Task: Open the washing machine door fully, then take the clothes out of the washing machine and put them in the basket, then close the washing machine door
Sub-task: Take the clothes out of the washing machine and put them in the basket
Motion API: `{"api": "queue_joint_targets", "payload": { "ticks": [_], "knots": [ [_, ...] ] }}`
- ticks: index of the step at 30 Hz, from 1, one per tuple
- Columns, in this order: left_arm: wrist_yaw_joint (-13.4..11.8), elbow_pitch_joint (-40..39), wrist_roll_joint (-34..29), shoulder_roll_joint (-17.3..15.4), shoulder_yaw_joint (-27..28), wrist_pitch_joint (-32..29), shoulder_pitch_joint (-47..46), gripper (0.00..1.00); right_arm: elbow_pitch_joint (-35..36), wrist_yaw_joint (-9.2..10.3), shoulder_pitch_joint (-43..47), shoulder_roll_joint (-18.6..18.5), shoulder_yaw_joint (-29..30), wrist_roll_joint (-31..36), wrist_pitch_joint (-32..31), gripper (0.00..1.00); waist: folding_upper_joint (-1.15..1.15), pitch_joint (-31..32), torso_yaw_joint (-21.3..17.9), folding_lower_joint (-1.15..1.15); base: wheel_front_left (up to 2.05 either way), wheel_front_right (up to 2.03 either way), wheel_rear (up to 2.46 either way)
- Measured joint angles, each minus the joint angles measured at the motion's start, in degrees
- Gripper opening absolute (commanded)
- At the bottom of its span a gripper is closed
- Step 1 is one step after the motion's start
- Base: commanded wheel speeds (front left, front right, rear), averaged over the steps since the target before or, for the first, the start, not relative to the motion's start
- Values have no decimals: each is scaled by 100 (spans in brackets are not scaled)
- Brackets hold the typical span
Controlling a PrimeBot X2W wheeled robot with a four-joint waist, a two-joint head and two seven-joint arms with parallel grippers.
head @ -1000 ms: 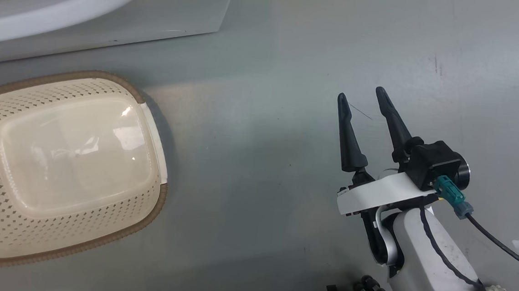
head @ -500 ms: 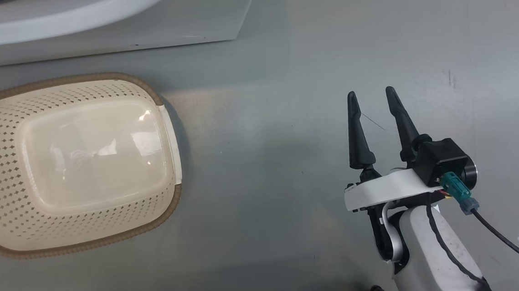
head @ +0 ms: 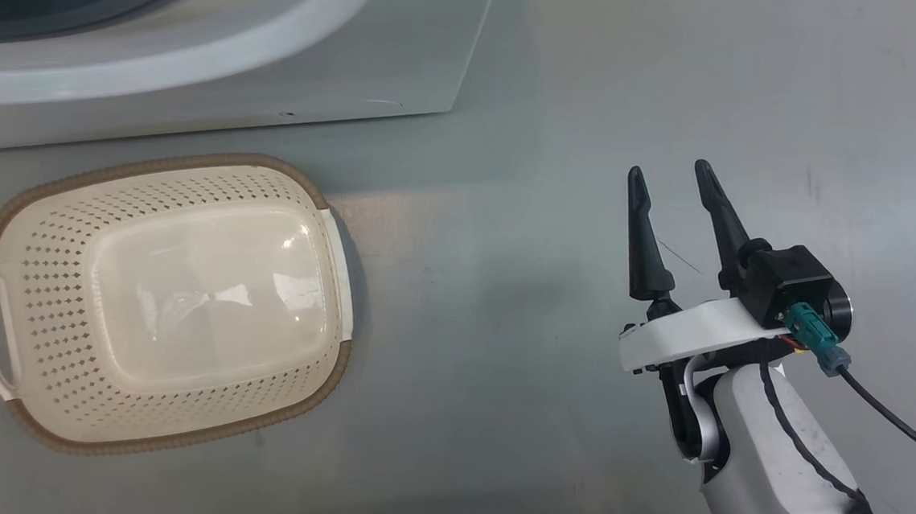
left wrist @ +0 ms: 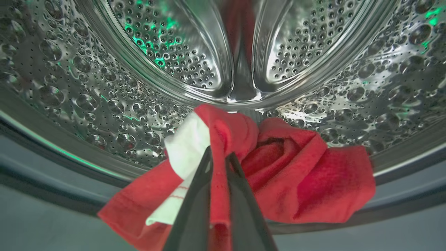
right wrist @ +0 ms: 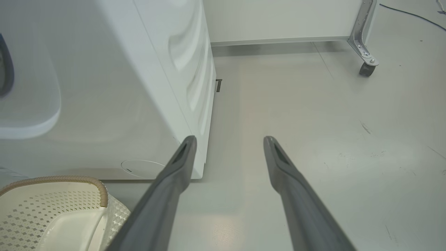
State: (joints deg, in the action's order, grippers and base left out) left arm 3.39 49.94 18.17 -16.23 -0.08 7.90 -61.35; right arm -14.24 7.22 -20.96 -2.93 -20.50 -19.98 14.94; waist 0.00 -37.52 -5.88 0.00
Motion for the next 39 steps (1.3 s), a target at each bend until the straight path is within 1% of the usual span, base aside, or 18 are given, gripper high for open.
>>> {"api": "queue_joint_targets", "payload": {
  "ticks": [3,7,14,22,26,31,34,39],
  "knots": [
    [67,96,51,97,1,165,13,0,-51,0,0,-2,43,7,-1,100,0,115,74,0,0,0,0],
    [146,200,70,111,-8,413,153,0,-116,0,4,-4,77,34,-1,100,0,274,173,0,0,0,0],
    [235,334,159,359,-52,587,753,0,-232,0,59,-11,142,41,-1,100,0,575,344,0,0,0,0],
    [304,320,186,556,-133,636,1320,0,-293,0,162,-20,137,47,-1,100,0,871,541,0,0,0,0],
    [334,260,203,710,-174,638,1676,0,-314,0,188,-20,119,46,-1,100,0,990,610,0,0,0,0],
    [349,22,208,847,-264,654,2156,0,-366,0,288,-23,80,34,-1,100,0,1123,682,0,0,0,0],
    [350,-115,188,861,-381,654,2373,0,-368,0,288,-22,60,31,-1,100,0,1153,696,0,0,0,0],
    [356,-200,185,1009,-448,654,2768,0,-387,0,288,-24,29,18,-1,100,0,1180,695,0,0,0,0]
  ]
}}
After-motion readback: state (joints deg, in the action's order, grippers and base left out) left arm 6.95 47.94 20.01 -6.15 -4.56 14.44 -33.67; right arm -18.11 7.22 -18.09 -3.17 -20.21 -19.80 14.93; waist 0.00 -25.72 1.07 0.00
